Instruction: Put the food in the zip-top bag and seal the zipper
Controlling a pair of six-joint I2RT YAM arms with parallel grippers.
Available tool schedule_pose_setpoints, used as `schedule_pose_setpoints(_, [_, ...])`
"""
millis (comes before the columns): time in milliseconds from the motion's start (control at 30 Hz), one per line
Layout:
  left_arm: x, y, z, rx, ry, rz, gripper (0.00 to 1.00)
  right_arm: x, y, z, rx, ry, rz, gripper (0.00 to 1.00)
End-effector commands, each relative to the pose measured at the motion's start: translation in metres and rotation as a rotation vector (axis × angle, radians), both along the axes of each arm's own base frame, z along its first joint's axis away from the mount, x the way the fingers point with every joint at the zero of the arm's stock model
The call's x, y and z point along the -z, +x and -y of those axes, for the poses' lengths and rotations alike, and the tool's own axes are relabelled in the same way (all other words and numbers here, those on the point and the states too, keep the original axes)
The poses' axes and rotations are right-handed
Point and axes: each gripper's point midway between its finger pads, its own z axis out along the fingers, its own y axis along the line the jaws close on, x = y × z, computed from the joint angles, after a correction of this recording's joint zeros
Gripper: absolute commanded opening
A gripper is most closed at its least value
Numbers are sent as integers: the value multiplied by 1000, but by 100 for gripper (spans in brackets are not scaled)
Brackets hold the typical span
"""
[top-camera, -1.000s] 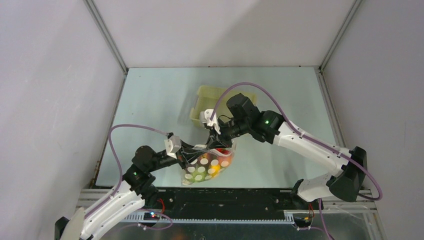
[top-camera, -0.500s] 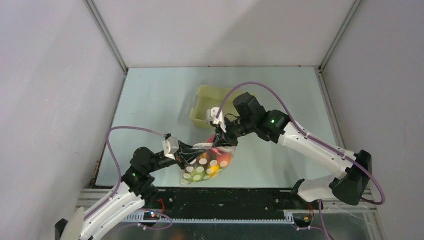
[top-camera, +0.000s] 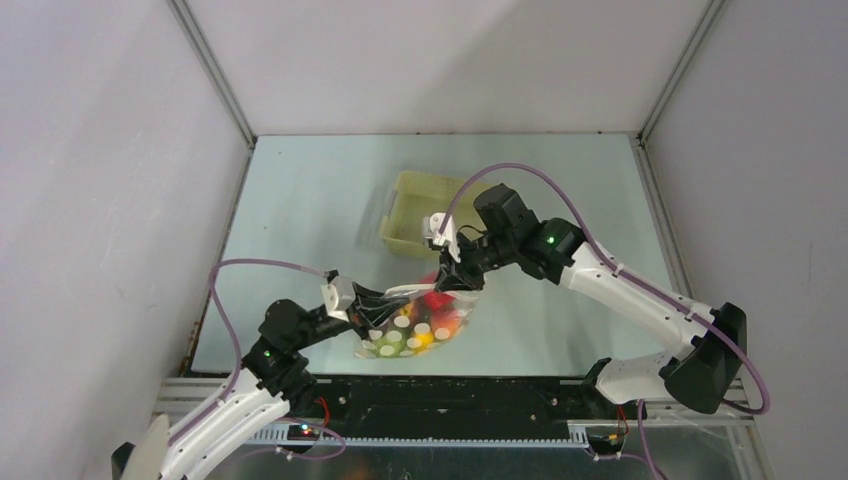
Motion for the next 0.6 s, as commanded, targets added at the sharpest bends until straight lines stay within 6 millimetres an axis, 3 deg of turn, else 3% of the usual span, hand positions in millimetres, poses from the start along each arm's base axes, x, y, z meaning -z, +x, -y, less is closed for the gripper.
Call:
schedule_pose_setpoints(0, [-24,3,-7,-46,-67,88,0,8,19,25,102,-70,35,0])
schedule_pose_setpoints(567, [-22,15,-21,-157,-86,92,0,12,28,44,166,-101,50,0])
